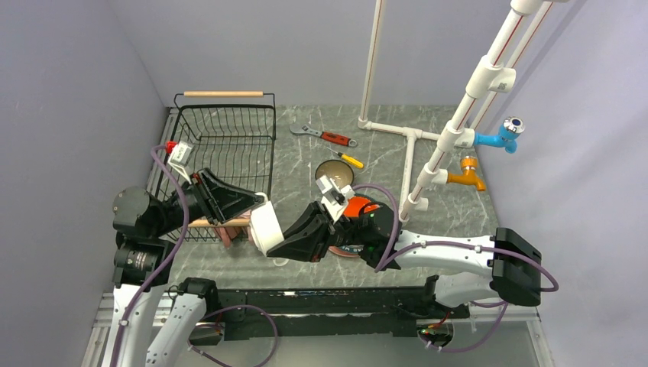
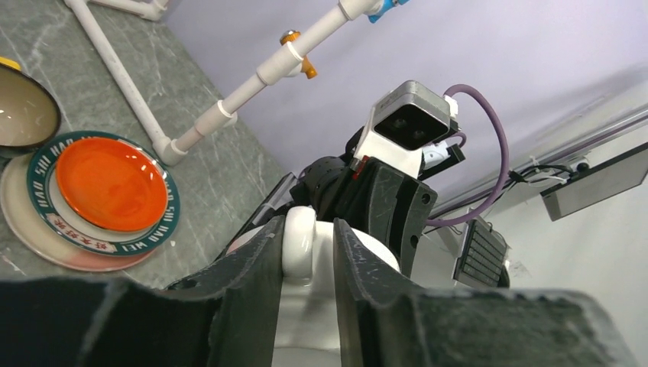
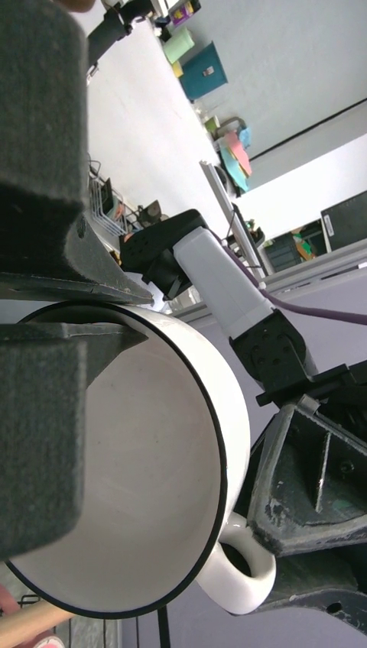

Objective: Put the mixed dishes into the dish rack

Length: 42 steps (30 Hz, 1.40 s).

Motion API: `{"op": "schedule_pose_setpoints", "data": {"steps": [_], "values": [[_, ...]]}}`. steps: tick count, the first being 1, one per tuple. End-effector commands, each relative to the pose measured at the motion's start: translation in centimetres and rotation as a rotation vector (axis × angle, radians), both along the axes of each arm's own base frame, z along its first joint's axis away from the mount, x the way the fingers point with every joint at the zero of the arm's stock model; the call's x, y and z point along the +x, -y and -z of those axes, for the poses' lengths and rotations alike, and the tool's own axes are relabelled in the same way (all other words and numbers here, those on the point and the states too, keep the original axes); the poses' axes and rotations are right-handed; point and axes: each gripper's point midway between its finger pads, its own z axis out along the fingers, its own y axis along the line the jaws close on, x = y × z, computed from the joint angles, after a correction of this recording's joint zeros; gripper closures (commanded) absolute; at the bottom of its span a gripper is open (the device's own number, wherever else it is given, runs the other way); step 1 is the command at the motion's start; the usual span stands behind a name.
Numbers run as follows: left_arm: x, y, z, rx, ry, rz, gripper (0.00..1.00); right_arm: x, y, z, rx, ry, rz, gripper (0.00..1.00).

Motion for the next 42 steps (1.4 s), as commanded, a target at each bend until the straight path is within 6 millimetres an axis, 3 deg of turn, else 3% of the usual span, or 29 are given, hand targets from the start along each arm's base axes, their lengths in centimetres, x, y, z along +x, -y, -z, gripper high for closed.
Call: {"op": "schedule_pose_setpoints", "data": {"steps": [1,7,12,19,22,28,30,36,42], "values": [[-1.3,0.1,-1.3,-0.012,0.054,0.038,0.68,-0.2,2.2,-6.7,0.243,0.092,0.048,1.00],[-1.3,0.2,-0.8,0.008,0.037,0.047,0.60,0.1,1.5,-6.6,0.239,0.080,0.051,1.00],[-1.4,0.3,-1.0,0.000,0.054,0.059,0.59,0.0,1.2,-6.5,0.238,0.074,0.027,1.00],[-1.3,0.3,-1.3,-0.003,0.075,0.059,0.84,-0.1,0.8,-6.5,0.236,0.071,0.009,1.00],[-1.0,0.3,-1.4,-0.004,0.075,0.043,1.00,-0.3,0.6,-6.3,0.225,0.072,-0.005,1.00],[-0.1,-0.1,-1.1,0.010,0.041,-0.028,1.00,1.0,0.0,-5.1,0.155,0.024,0.061,1.00],[0.2,-0.2,-1.2,0.013,0.047,-0.039,1.00,1.5,-0.2,-4.8,0.136,0.002,0.084,0.91],[1.2,0.0,-0.8,0.024,0.029,-0.035,1.00,2.7,-0.4,-3.9,0.100,-0.061,0.134,0.43],[2.1,-0.2,-0.5,0.075,0.015,-0.063,1.00,4.4,-0.5,-2.8,0.039,-0.123,0.211,0.22]]}}
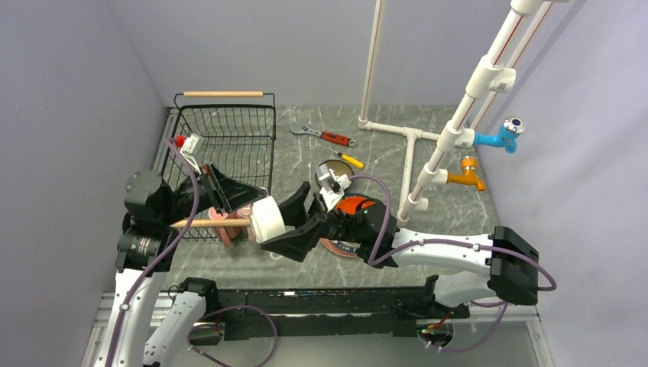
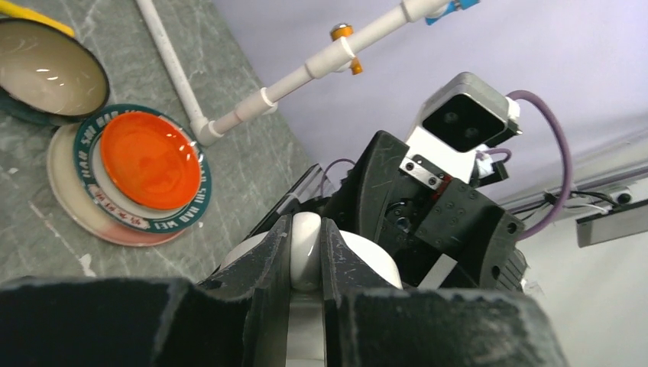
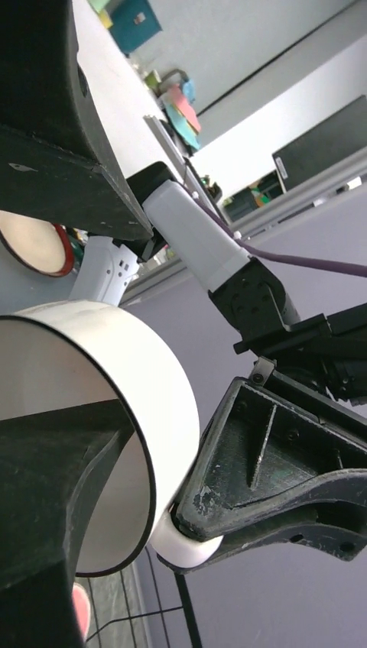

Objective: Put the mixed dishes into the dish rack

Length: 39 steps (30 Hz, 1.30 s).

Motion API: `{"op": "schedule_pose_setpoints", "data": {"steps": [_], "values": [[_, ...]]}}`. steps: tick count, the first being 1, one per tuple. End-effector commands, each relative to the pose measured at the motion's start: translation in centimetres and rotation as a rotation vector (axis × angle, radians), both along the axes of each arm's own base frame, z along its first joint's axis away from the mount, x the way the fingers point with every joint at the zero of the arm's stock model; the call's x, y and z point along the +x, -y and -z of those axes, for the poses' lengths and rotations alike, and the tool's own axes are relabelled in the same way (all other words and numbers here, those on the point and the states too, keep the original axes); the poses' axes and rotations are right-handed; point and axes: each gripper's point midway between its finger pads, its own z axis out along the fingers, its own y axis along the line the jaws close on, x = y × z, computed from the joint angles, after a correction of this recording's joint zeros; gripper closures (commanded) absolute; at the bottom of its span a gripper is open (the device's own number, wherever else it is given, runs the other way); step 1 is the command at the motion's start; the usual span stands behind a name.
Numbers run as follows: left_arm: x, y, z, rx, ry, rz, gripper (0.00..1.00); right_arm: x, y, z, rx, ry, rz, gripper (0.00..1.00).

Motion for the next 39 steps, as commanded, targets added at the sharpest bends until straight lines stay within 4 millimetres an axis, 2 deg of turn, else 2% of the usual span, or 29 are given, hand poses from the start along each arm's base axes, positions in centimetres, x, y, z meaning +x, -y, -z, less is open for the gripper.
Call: {"op": "schedule_pose_setpoints", "data": {"steps": [1,4,6,13,18,24,26,31,35,39], "values": [[-0.1,-0.4,-2.5,0.043,0.095,-0.033,1.00,1.6,1.0,-2.0,0.026,-0.041,0.095,0.20],[0.2,-0.7,-2.7,0.081,0.091,-0.052,1.00,3.2,1.0,-1.0,-0.033,-0.104,0.166,0.12],[0.6,-0.9,-2.9,0.097,0.095,-0.068,1.00,4.2,1.0,-0.3,-0.076,-0.146,0.205,0.01],[2.7,-2.1,-2.8,0.193,0.091,-0.166,1.00,6.7,2.0,1.4,-0.193,-0.250,0.331,0.00],[5.0,-4.3,-1.9,0.358,0.100,-0.291,1.00,7.7,3.7,0.8,-0.228,-0.304,0.400,0.00],[7.0,-5.8,-1.5,0.439,0.090,-0.355,1.00,8.6,5.6,-0.2,-0.237,-0.316,0.421,0.00],[7.9,-7.0,-1.3,0.509,0.082,-0.411,1.00,8.6,6.0,-0.4,-0.255,-0.303,0.422,0.00],[10.7,-11.5,-1.1,0.738,0.032,-0.591,1.00,8.4,6.8,0.0,-0.312,-0.271,0.434,0.00],[13.1,-14.4,-1.5,0.861,0.008,-0.684,1.00,8.1,7.4,1.1,-0.357,-0.254,0.438,0.00],[15.8,-17.3,0.0,1.031,-0.066,-0.730,1.00,8.2,8.4,2.8,-0.417,-0.236,0.476,0.00]]}}
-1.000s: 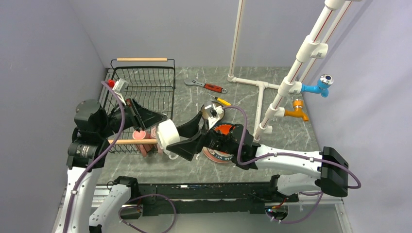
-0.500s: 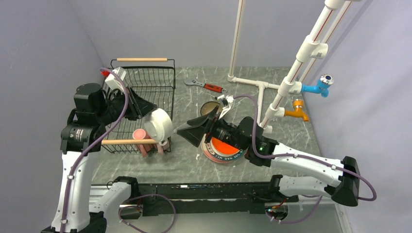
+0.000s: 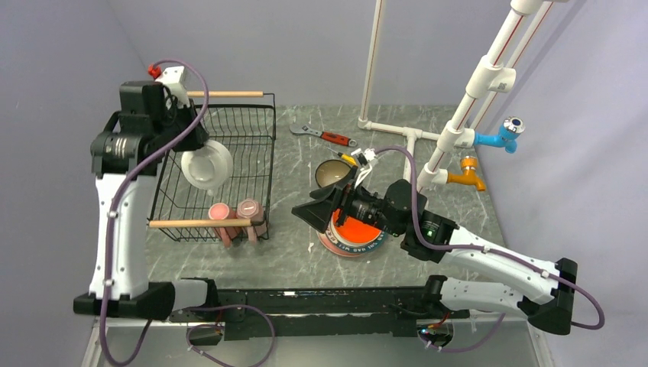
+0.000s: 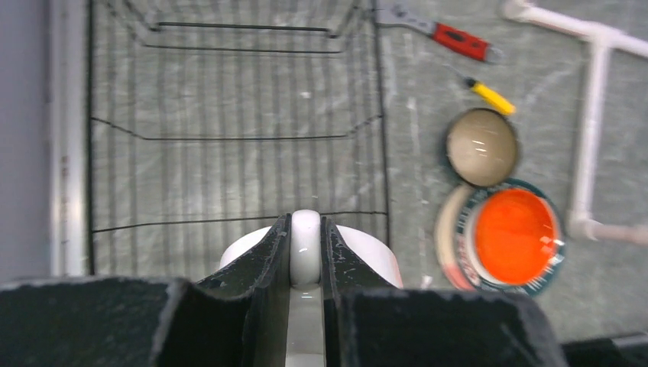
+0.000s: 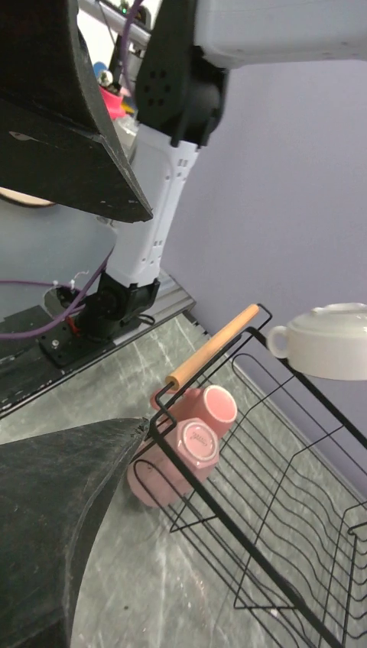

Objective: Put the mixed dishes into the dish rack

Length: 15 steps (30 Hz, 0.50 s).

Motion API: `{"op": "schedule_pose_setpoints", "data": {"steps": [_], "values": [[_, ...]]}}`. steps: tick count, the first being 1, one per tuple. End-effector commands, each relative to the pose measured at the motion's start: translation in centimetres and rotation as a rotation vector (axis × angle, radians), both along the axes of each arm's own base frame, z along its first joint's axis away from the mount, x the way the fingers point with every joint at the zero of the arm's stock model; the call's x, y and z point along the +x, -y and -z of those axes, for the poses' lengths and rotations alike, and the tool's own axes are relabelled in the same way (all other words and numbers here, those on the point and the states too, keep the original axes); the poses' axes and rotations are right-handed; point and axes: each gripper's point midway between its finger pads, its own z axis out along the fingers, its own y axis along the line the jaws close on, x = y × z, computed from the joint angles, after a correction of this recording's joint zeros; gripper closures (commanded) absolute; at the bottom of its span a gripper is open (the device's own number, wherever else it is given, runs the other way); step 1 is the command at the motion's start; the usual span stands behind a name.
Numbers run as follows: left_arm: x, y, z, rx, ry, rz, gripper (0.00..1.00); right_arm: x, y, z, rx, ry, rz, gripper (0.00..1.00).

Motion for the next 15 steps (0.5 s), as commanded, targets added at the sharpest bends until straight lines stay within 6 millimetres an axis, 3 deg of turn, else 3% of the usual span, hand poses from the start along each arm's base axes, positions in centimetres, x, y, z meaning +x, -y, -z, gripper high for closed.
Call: {"op": "schedule_pose_setpoints", "data": {"steps": [1,7,12,15], "values": [[2.5,-4.9,0.3,0.215,-0.037,-0.135,1.00,-0.2,1.7,0.4,-0.062,0.050,0.023,0.00],[5.5,-10.0,4.2,0.282,-0.180,-0.266,1.00,-0.8,3.1,2.6,-0.111,0.072,0.024,0.00],[7.7,-12.6,7.0,0.315,-0.243,-0.321,1.00,-1.3,4.0,4.6,-0.157,0.086,0.008,0.00],[8.6,-13.5,9.7,0.315,-0.316,-0.326,1.00,-1.5,4.7,4.9,-0.163,0.093,0.015,0.00]]}}
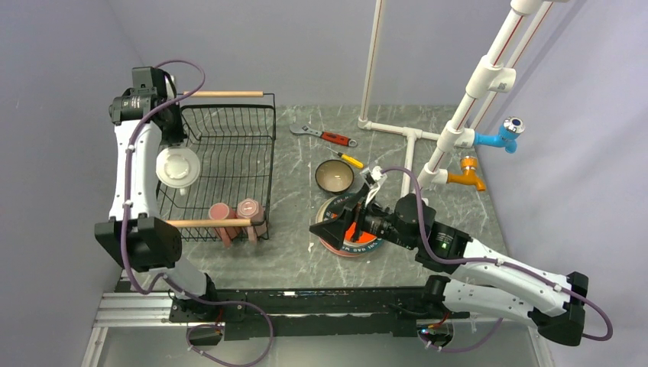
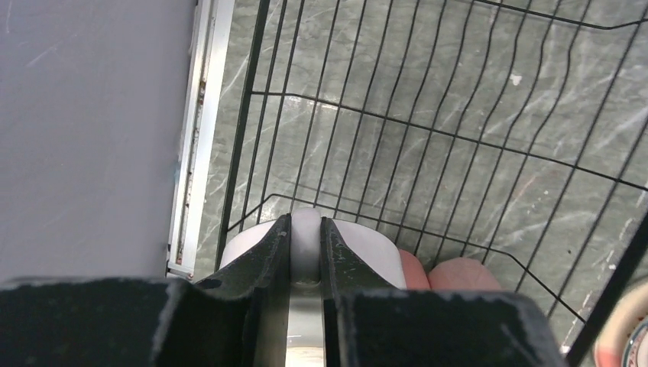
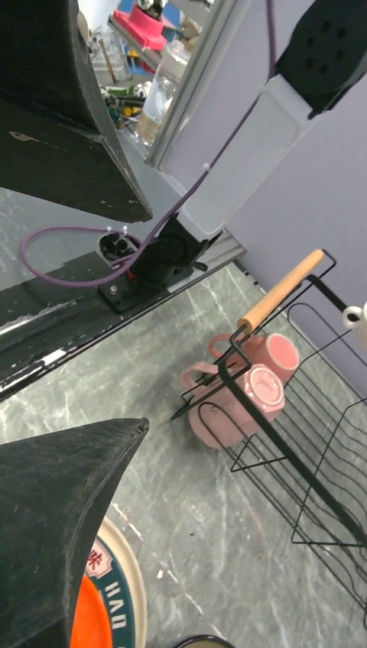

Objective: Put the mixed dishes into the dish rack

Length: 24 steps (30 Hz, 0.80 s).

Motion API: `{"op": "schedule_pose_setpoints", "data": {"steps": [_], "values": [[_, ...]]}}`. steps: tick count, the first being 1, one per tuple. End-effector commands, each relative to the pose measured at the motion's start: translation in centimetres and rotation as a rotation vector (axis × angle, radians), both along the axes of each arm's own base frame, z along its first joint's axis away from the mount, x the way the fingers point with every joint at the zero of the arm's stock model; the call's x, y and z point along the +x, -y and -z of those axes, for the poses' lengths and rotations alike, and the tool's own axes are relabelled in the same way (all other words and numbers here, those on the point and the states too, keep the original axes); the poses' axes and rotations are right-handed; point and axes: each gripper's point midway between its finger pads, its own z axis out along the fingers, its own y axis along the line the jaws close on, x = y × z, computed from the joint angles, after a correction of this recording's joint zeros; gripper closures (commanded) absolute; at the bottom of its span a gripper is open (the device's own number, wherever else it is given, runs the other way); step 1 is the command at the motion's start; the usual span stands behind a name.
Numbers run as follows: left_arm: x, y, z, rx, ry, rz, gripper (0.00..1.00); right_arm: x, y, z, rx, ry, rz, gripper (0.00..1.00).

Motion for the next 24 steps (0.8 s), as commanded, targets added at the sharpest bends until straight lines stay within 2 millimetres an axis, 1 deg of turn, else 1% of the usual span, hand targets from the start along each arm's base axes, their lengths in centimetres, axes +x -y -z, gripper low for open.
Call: {"op": "schedule_pose_setpoints", "data": {"steps": [1,5,6,9,14,18,22,24], "values": [[1.5,-1.7,1.0,0.035,0.002,-0.027,1.00,-0.3,1.3,-0.4,0.000,0.052,0.003,0.00],[1.3,-1.7,5.4,0.011,-0.079,-0.049,1.00,-0.6,2.0,0.0,-0.009,0.068,0.000,0.00],[0.9,-1.5,6.9,0.000,-0.111,-0.054,1.00,-0.6,2.2,0.1,-0.011,0.073,0.002,0.00],[0.4,-1.7,9.5,0.003,-0.147,-0.068,1.00,-0.9,2.5,0.6,-0.016,0.078,-0.005,0.00],[-0.2,-2.1,12.8,0.013,-0.230,-0.082,1.00,-1.0,3.0,1.5,-0.027,0.078,0.000,0.00],[-1.0,-2.9,14.6,0.028,-0.293,-0.088,1.00,-0.9,3.4,1.9,-0.033,0.080,0.014,0.00],[-2.4,-3.2,16.7,-0.016,-0.371,-0.113,1.00,-0.9,3.4,2.1,-0.029,0.081,0.012,0.00],[-3.0,-3.1,17.7,-0.068,-0.393,-0.125,1.00,-0.8,3.3,2.2,-0.031,0.081,0.012,0.00]]}}
